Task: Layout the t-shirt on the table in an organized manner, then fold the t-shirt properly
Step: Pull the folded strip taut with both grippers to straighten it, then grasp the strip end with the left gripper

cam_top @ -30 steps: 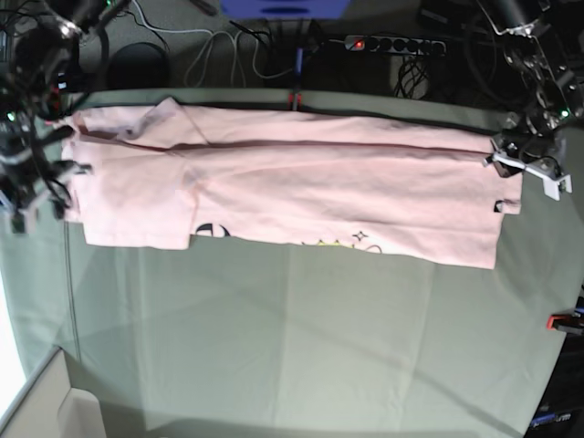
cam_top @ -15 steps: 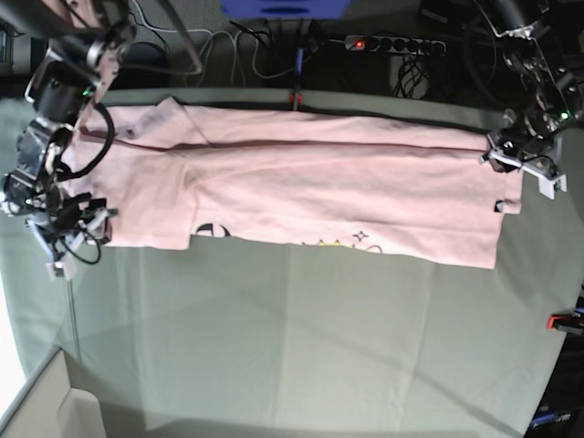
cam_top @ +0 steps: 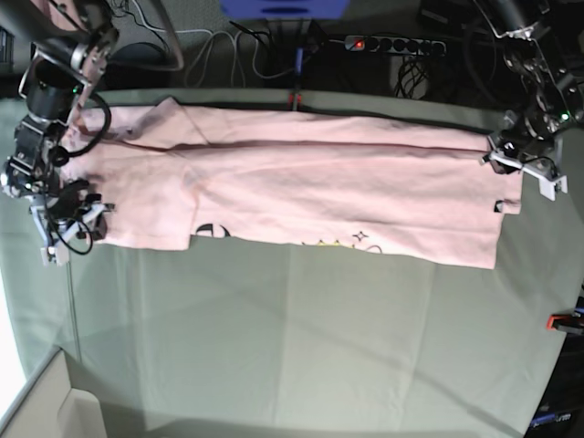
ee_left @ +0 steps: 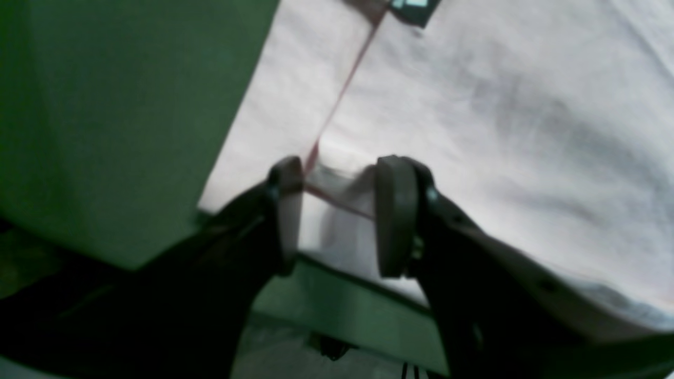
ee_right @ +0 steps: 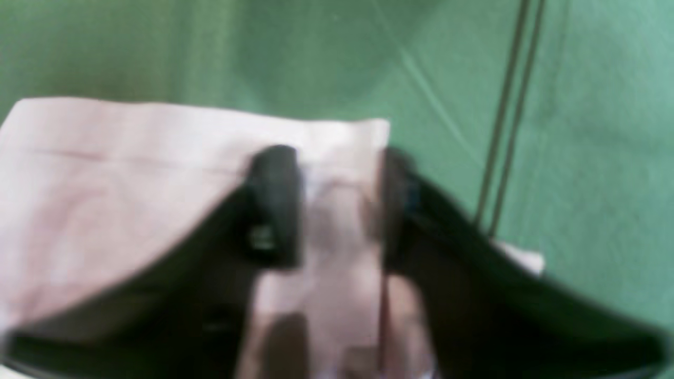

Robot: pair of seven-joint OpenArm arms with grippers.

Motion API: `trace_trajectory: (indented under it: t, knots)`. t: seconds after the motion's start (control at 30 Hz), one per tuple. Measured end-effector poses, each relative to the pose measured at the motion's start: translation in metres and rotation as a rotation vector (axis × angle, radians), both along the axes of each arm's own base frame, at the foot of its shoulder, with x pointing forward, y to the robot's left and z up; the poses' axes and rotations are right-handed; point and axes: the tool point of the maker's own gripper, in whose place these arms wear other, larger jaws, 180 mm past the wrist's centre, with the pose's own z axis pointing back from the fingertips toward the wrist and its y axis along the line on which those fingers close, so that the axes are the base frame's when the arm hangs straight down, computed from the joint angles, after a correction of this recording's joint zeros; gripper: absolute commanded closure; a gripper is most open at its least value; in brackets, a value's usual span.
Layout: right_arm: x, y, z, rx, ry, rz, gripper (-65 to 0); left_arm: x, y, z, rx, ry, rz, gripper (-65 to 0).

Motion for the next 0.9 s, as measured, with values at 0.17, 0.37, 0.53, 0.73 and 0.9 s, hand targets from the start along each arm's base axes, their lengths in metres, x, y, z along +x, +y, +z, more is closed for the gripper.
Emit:
trace_trajectory:
  t: [0.17,0.37,0.53,0.73,0.9]
  knots:
    - [-0.001,0.002,0.003,-0.023,0.02,0.014,0.0,0.003,0.0,0.002,0.0,-0.006,0.0,-23.0]
    - [-0.029,-0.019,0.026,-0.127,0.018,-0.053,0.0,0.005,0.0,0.002,-0.002,-0.011,-0.001,-23.0]
    - [-0.029,-0.036,0.064,-0.196,-0.032,-0.101,0.0,0.01,-0.002,0.004,-0.007,-0.019,-0.001,-23.0]
    - [-0.074,-0.028,0.04,-0.211,0.074,-0.088,0.0,0.019,-0.001,0.009,-0.007,-0.04,0.001,-24.1]
    - [-0.088,-0.026,0.033,-0.207,0.092,-0.085,0.0,0.019,-0.002,0.009,-0.007,-0.037,-0.002,-40.6]
